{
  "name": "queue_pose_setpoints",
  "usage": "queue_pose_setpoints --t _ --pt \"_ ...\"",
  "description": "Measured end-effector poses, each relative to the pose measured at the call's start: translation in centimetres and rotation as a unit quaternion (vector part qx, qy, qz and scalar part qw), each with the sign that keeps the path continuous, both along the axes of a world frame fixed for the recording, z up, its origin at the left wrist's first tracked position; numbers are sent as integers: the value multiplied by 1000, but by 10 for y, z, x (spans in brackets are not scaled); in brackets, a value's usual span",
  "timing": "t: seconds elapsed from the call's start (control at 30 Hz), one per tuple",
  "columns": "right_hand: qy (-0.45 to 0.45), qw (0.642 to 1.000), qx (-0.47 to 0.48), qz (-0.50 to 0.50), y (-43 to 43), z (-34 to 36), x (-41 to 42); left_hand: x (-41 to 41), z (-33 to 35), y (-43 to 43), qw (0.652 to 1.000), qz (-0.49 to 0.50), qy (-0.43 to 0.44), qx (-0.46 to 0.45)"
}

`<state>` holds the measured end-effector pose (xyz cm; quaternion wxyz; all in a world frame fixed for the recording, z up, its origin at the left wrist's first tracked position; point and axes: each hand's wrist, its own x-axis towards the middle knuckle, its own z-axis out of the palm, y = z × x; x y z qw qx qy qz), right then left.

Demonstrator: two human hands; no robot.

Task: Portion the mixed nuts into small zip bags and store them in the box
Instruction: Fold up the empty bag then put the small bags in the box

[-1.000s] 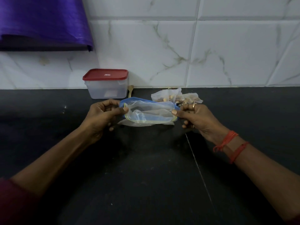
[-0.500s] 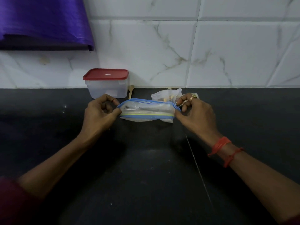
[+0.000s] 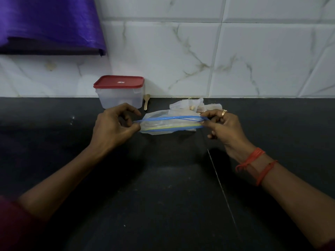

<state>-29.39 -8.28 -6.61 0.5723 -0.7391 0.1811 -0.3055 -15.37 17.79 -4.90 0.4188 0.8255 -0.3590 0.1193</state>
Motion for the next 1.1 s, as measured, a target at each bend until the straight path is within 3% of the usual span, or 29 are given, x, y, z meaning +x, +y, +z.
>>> queue_pose_setpoints --t 0.1,0.2,0.33,0.43,0.6,0.73,0.83,0.97,1.1 --pt "1 989 -137 -54 -1 -6 2 -3 0 -2 1000 -21 -16 -8" --pt "-10 945 -319 -75 -2 -10 2 -4 -1 -3 998 -42 -34 -28" --pt "2 933 -359 31 -6 -6 0 -1 -2 -1 997 -73 -38 1" --pt "27 890 -433 140 -8 -8 0 -1 -3 0 994 -82 -58 43" --pt "-45 891 -440 97 -3 -9 -4 0 1 3 988 -116 -81 54" --pt "-77 944 -319 35 0 -7 -1 -2 4 3 979 -150 -116 72" --pt "-64 956 -286 -9 2 -11 3 -6 3 0 972 -203 -91 77" --pt "-40 930 -366 21 0 -8 -1 -8 1 2 953 -284 -7 108" --pt "-56 895 -441 44 -11 -4 -5 -13 8 0 971 -231 60 -5"
